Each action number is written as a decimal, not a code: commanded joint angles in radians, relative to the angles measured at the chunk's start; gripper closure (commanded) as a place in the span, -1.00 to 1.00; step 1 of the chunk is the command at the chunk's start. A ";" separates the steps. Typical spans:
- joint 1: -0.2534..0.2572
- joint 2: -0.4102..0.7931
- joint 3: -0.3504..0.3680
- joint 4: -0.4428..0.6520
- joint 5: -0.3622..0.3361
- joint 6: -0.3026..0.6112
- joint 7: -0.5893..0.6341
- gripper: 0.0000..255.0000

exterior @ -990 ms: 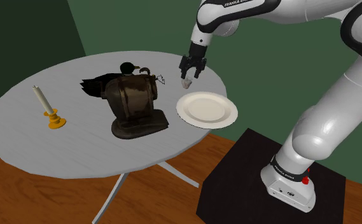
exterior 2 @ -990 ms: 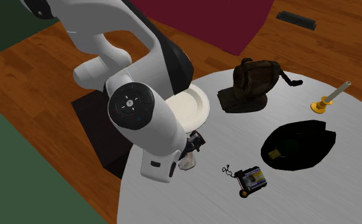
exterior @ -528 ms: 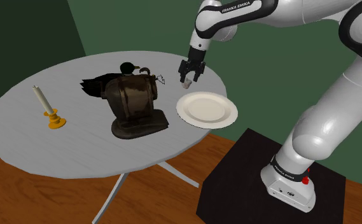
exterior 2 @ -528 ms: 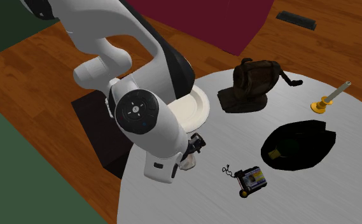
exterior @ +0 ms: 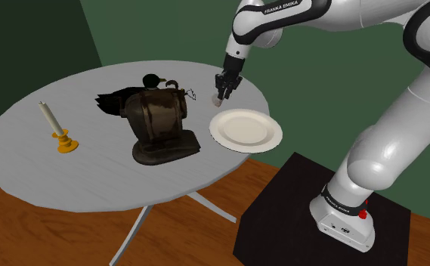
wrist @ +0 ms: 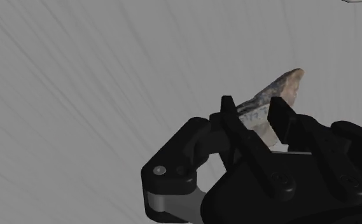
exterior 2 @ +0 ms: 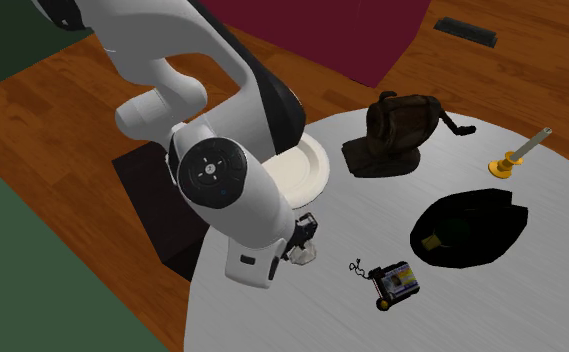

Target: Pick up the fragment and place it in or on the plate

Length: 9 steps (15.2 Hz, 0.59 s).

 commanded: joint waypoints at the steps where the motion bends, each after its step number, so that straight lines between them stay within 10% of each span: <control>1: 0.001 0.003 0.001 -0.005 -0.001 -0.002 0.000 1.00; 7: 0.000 0.000 0.000 0.002 -0.002 -0.007 0.002 1.00; 8: 0.000 0.000 0.000 0.002 -0.002 -0.007 0.002 -1.00; 9: 0.009 0.029 0.023 0.064 -0.069 -0.041 0.062 -1.00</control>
